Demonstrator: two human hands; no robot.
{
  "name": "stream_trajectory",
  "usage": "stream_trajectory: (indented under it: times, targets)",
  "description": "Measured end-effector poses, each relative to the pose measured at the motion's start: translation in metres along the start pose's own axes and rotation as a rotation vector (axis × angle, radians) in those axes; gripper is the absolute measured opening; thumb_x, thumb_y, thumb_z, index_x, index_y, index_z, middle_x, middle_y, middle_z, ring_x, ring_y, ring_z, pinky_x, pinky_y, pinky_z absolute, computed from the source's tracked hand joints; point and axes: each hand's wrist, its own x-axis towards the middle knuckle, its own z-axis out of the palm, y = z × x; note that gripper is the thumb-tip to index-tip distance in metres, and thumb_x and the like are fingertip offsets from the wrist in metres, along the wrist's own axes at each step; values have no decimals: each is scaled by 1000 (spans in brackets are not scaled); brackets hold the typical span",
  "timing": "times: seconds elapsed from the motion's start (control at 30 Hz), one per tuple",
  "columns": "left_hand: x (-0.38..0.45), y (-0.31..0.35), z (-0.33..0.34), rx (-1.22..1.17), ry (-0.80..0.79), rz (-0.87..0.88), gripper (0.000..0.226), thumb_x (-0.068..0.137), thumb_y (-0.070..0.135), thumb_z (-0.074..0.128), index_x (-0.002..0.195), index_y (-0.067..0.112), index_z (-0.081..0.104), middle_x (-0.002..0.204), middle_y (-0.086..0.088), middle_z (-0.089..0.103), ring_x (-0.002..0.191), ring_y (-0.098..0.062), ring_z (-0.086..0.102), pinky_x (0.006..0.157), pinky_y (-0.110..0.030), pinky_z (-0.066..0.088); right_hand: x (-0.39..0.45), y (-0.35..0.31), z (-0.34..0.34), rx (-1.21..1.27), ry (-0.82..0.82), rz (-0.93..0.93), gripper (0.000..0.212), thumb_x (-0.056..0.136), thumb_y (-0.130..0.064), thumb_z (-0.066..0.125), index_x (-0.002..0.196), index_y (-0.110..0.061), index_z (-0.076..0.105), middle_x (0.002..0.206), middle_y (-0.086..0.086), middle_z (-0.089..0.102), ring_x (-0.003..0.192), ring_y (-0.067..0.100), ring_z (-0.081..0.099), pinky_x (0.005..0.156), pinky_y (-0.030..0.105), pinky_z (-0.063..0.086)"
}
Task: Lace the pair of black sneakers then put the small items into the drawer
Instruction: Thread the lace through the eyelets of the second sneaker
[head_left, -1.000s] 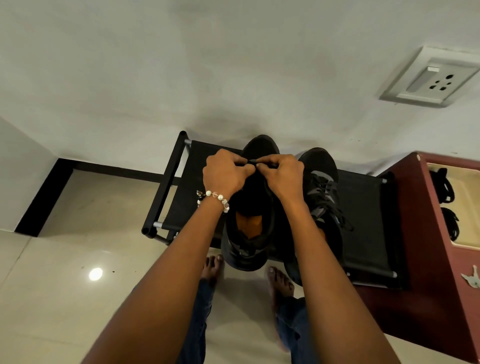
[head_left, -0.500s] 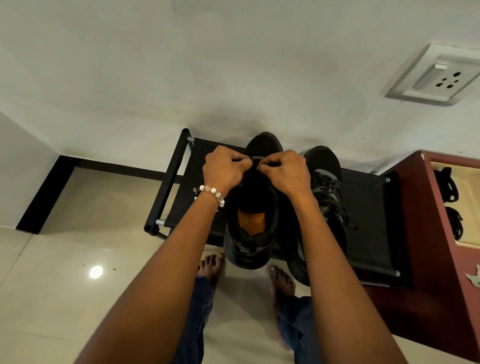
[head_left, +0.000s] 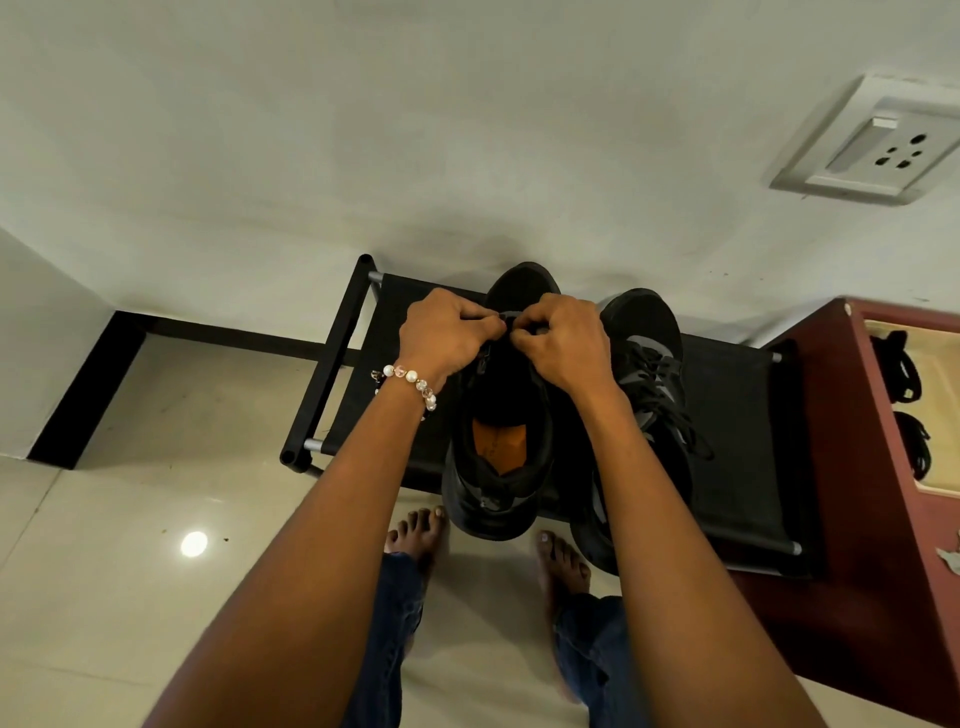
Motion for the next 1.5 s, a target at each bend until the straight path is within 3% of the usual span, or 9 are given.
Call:
stream_trajectory:
  times: [0.3, 0.47, 0.67, 0.93, 1.07, 1.17, 1.3, 1.43, 1.5]
  targets:
    - [3, -5, 1, 3, 17, 45, 17, 89, 29, 67, 101, 20, 76, 98, 0, 73, 97, -16, 66, 92, -38, 53, 2, 6, 4, 107, -1, 4, 12, 84, -22, 68, 90, -17, 77, 85, -9, 59, 84, 19, 59, 72, 43, 53]
    - [3, -4, 9, 166, 115, 156, 18, 86, 19, 71, 103, 19, 75, 103, 1, 73, 99, -13, 65, 87, -22, 48, 0, 3, 11, 117, 51, 57, 13, 88, -20, 66, 94, -16, 76, 89, -4, 61, 84, 21, 61, 71, 38, 52]
    - [6, -4, 10, 252, 128, 226, 17, 84, 21, 73, 100, 20, 77, 100, 1, 74, 95, -12, 65, 82, -19, 45, -3, 2, 16, 267, 88, 161, 14, 86, -16, 69, 98, -16, 77, 102, 1, 71, 96, 21, 65, 84, 44, 55]
    - [6, -2, 12, 249, 160, 229, 16, 83, 22, 74, 98, 21, 77, 99, 2, 74, 95, -11, 66, 81, -18, 45, -2, -2, 14, 513, 85, 356, 16, 84, -10, 67, 93, -17, 78, 99, -1, 73, 98, 16, 64, 90, 41, 55]
    - [6, -4, 11, 278, 142, 238, 17, 83, 22, 73, 100, 21, 77, 100, 2, 73, 96, -12, 65, 83, -20, 46, 0, -7, 18, 463, 66, 375, 15, 87, -14, 67, 96, -18, 78, 105, 1, 73, 103, 18, 64, 91, 42, 54]
    - [6, -5, 11, 309, 117, 244, 18, 84, 25, 72, 102, 22, 76, 104, 2, 73, 98, -13, 64, 81, -20, 44, 0, -14, 21, 332, 64, 409, 15, 90, -23, 63, 96, -24, 77, 112, -1, 71, 109, 23, 61, 98, 50, 46]
    - [7, -5, 9, 304, 87, 251, 18, 83, 25, 73, 101, 23, 76, 104, 4, 72, 97, -12, 64, 80, -20, 45, 3, -17, 19, 293, 10, 501, 18, 95, -24, 58, 92, -26, 75, 112, -2, 68, 112, 24, 55, 107, 52, 25]
    - [7, -1, 8, 239, 122, 194, 16, 83, 27, 74, 99, 24, 76, 102, 6, 73, 99, -10, 64, 79, -20, 44, 2, -17, 17, 515, -1, 526, 26, 81, -20, 63, 62, -34, 73, 90, -8, 71, 101, 22, 62, 99, 56, 42]
    - [5, 4, 9, 261, 124, 184, 23, 80, 35, 75, 100, 24, 76, 102, 5, 73, 99, -10, 64, 78, -20, 43, 1, -13, 13, 605, -11, 540, 24, 78, -14, 65, 65, -31, 76, 87, -2, 73, 95, 23, 65, 93, 52, 51]
